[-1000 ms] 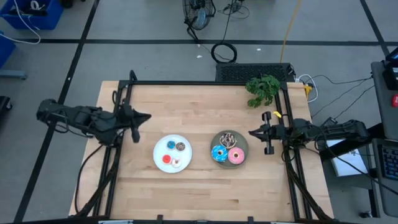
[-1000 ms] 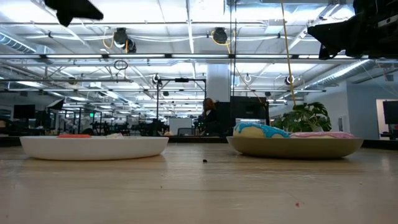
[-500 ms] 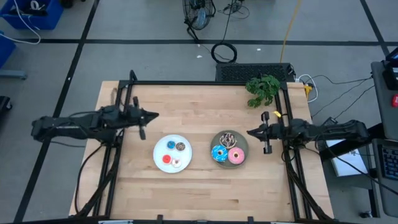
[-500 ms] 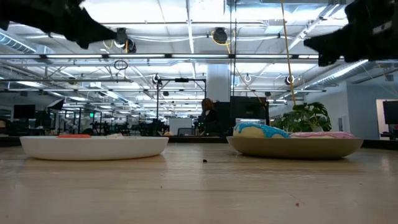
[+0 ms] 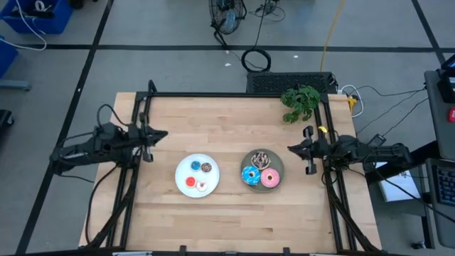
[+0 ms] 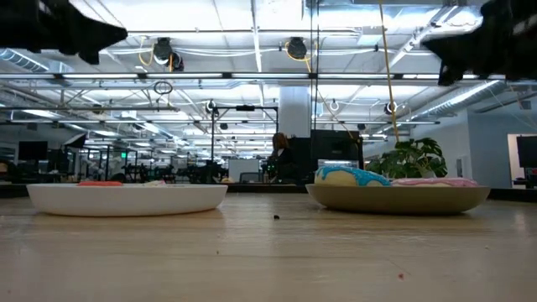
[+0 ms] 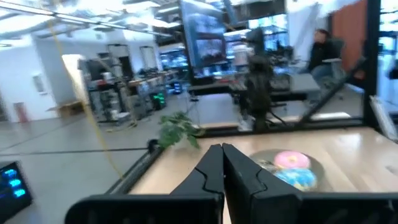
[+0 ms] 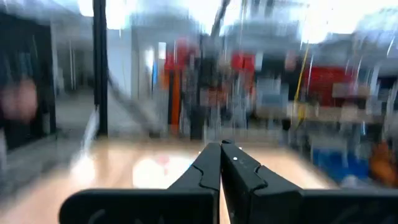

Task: Pick & Place donuts
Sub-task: Return to Home Position

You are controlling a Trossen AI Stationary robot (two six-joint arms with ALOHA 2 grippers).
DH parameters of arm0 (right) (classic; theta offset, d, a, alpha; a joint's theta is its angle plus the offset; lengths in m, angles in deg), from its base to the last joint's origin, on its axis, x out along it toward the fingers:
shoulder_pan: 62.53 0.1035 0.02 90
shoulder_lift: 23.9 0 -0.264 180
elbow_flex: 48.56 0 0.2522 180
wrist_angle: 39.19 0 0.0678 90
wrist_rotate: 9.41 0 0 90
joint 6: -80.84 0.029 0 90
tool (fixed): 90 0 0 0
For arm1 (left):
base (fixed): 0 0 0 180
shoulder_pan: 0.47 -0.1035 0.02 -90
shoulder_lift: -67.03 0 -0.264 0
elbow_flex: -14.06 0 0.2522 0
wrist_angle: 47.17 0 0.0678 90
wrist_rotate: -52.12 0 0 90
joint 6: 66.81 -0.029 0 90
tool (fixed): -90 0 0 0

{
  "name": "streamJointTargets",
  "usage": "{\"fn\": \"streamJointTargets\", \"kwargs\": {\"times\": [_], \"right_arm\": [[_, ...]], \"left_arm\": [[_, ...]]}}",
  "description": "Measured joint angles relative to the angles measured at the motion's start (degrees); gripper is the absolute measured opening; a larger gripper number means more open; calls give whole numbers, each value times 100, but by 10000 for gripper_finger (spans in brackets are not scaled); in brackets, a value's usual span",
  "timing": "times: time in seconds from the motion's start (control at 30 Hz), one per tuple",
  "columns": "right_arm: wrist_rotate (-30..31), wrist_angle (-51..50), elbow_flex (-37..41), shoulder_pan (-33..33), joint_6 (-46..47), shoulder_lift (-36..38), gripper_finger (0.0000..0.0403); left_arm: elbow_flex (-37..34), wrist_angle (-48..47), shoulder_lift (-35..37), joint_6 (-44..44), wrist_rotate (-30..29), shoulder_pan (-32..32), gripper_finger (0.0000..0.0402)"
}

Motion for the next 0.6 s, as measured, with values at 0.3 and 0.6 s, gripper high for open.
{"fn": "streamJointTargets", "kwargs": {"times": [0.3, 0.6], "right_arm": [[285, 441, 219, 2, 227, -73, 0], [491, 96, 226, 0, 215, -92, 0]], "left_arm": [[-1436, 816, 124, 318, 174, 4, 3], [-1434, 688, 115, 286, 331, 2, 2]]}}
